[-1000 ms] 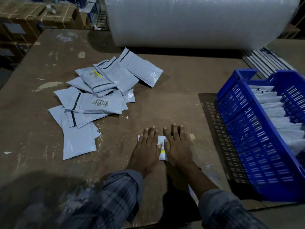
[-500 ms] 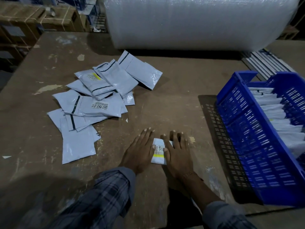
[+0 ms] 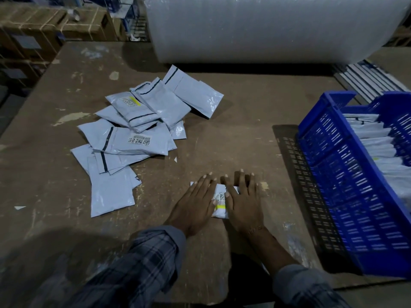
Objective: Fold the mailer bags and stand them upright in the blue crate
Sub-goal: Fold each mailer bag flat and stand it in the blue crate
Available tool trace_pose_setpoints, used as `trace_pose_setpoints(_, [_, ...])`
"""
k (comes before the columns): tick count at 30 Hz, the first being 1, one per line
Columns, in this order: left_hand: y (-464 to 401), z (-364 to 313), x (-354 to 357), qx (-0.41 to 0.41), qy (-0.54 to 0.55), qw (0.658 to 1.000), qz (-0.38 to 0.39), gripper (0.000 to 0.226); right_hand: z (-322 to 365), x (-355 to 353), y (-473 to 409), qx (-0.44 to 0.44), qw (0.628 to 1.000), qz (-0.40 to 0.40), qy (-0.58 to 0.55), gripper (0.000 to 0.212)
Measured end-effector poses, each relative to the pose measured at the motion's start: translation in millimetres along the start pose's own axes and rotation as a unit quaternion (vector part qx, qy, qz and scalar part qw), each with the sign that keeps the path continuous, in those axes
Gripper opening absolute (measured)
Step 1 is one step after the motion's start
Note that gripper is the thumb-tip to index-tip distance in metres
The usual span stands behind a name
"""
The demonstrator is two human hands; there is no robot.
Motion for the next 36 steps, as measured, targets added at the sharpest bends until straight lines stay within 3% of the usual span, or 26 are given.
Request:
trace_pose_setpoints(6, [-2, 0, -3, -0.089, 0.024, 0.996, -0.015, 0.066, 1, 4, 24, -0.035, 0.999, -0.004, -0.01, 0.054])
trace_pose_setpoints(19, [10, -10, 5, 0.006, -0.018, 1.0, 0.005, 0.063, -3, 3, -20, 0.052, 0.998, 0.018, -0.006, 0.061])
trace_pose_setpoints(29, [1, 1, -1, -0.104, 0.039, 0.993, -0.032, 0.067, 3, 0, 20, -0.024, 1.0, 0.006, 0.015, 0.056])
trace_pose_setpoints(33, [0, 4, 2, -0.095, 0.048, 0.994, -0.029, 0.067, 6, -7, 20, 0.0, 1.0, 0.007, 0.007, 0.055])
trace_pose_setpoints(36, [4, 18, 3, -0.131, 0.125, 0.981, -0.065, 0.075, 8, -19, 21, 0.042, 0.998, -0.045, -0.03, 0.049])
Point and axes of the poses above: each hand's wrist, its own y-axis away from the middle knuckle, its own x-axis out of the palm, z = x × y, the point moved 5 cm from there along -y, towards the middle knuckle, and after that the axes turned 4 degrees about -y, right-handed, at the moved point
